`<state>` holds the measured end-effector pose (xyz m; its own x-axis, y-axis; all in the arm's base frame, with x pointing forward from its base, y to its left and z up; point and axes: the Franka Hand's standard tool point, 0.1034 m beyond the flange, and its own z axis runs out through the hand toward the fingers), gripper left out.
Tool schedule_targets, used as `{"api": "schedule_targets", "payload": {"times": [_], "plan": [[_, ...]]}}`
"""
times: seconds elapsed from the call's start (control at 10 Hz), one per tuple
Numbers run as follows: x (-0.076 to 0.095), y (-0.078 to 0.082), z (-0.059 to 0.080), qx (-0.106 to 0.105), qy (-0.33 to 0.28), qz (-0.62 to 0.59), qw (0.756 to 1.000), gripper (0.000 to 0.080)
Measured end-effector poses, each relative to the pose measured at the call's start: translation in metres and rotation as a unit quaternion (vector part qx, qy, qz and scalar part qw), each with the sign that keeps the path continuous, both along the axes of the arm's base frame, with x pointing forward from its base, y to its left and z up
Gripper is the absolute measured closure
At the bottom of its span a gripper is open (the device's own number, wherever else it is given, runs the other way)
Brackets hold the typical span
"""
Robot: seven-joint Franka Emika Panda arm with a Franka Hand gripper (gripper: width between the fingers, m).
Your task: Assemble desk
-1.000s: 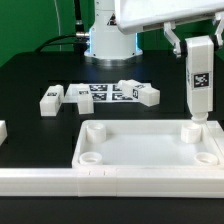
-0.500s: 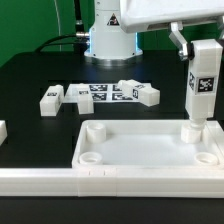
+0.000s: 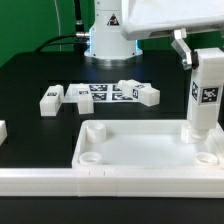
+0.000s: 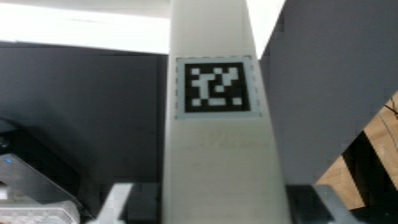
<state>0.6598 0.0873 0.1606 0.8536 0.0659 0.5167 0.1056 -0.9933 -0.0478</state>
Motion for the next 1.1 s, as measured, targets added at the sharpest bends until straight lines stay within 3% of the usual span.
{"api": "schedule_targets", "payload": {"times": [0.2, 0.5, 1.1], "plan": [[0.012, 0.004, -0.001, -0.002, -0.003, 0.008, 1.000, 0.0509], [0.011, 0.004, -0.003, -0.002, -0.002, 0.008, 1.000, 0.0509], [0.007, 0.006, -0.020, -0.003, 0.010, 0.009, 1.000, 0.0509]]}}
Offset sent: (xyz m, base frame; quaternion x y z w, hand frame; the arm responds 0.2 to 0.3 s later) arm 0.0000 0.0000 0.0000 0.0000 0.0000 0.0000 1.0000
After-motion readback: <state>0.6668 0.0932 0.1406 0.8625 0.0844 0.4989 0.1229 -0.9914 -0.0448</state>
